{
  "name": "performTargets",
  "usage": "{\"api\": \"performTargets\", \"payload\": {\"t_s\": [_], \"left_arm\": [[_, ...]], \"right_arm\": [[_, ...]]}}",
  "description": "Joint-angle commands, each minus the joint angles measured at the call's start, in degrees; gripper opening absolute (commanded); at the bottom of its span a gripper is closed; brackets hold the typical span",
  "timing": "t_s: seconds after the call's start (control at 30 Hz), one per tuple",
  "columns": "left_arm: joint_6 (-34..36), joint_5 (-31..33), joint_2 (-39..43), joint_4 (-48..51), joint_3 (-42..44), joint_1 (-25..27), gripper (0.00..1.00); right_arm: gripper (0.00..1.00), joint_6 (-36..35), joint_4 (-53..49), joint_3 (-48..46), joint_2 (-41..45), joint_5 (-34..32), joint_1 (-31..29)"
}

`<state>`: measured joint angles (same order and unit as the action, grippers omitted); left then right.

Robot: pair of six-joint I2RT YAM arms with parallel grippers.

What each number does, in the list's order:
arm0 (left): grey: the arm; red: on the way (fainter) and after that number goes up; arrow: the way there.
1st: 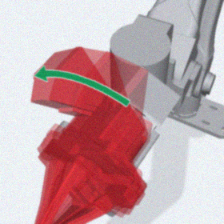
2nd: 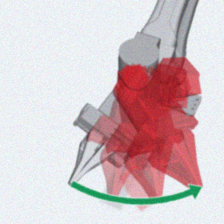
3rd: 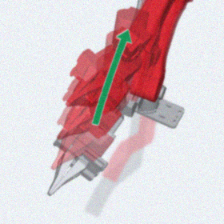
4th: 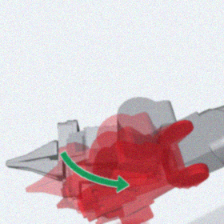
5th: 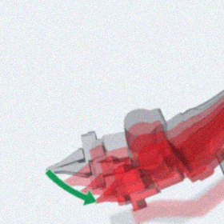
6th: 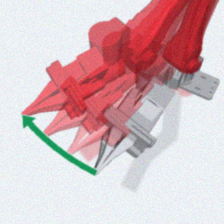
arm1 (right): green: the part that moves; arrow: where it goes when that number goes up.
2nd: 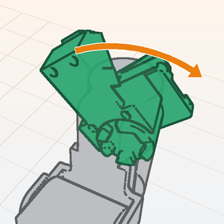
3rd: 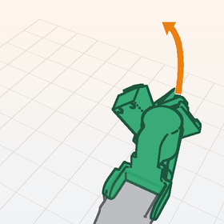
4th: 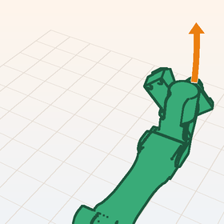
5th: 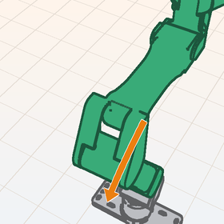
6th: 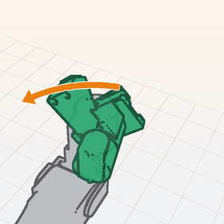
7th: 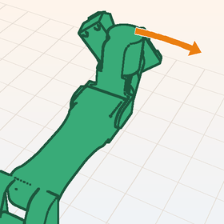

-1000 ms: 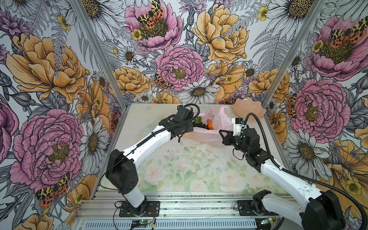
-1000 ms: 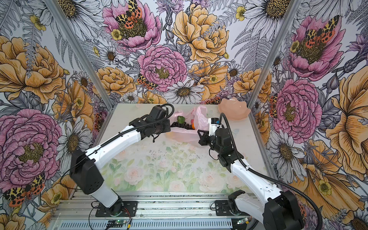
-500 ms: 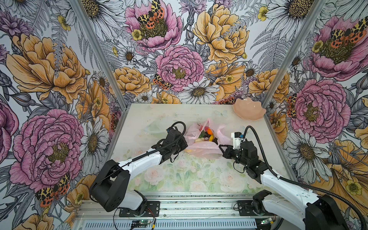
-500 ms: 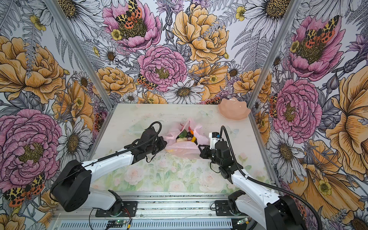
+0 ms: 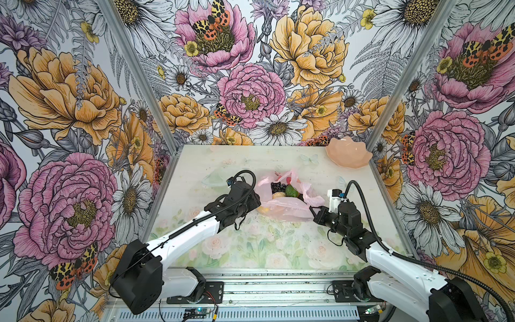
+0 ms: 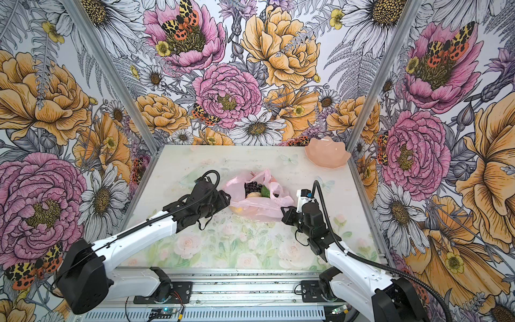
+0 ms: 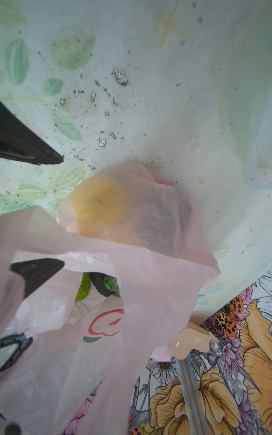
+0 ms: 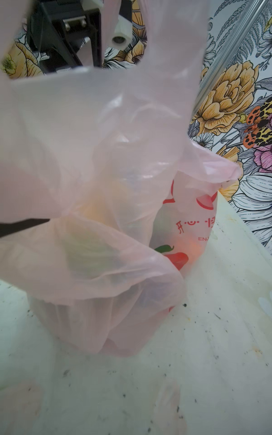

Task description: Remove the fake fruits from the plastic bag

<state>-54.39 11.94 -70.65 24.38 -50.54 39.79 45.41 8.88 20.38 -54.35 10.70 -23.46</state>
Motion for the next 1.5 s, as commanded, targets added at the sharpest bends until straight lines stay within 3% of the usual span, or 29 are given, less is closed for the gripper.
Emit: {"api": "performTargets", "payload": {"t_s": [0.0, 0.17, 0.3, 0.43, 0.57, 0.8, 0.97, 1.1, 1.33, 1.47], "left_arm": [[3.7, 13.9, 4.6, 11.7, -4.5, 5.1, 0.68], [6.5, 23.2, 5.6, 19.0, -13.0, 15.3, 0.68], [7.5, 21.1, 1.1, 19.2, -22.0, 19.8, 0.58], [8.9, 16.9, -7.4, 18.2, -30.6, 22.4, 0.57], [8.2, 11.3, -15.8, 17.9, -34.3, 18.9, 0.58], [11.0, 19.5, -30.2, 24.1, -38.9, 11.3, 0.69], [11.9, 19.1, -32.3, 24.6, -38.4, 7.5, 0.74], [13.6, 17.7, -35.7, 24.7, -39.6, 6.9, 0.82], [15.2, 13.9, -40.2, 24.6, -42.6, 5.8, 0.87], [13.9, 12.7, -40.8, 24.5, -41.6, 3.6, 0.78]], "right_arm": [[0.0, -0.8, -0.3, 2.2, 0.9, -1.9, -0.5], [0.0, -1.0, -0.4, 2.6, 0.6, -2.3, -0.9], [0.0, -1.1, -0.4, 2.6, 0.6, -2.5, -1.2], [0.0, -1.3, -0.6, 2.7, 0.7, -2.8, -1.6], [0.0, -1.3, -0.7, 2.4, 1.4, -3.5, -2.0], [0.0, -1.5, -1.4, 2.1, 3.6, -3.6, -2.4], [0.0, -2.2, -1.7, 1.8, 3.9, -3.5, -2.8], [0.0, -2.5, -1.3, 2.0, 2.7, -3.4, -2.9], [0.0, -3.1, -0.8, 2.3, 2.0, -3.6, -3.2], [0.0, -3.2, -1.0, 2.4, 2.4, -4.3, -3.2]]}}
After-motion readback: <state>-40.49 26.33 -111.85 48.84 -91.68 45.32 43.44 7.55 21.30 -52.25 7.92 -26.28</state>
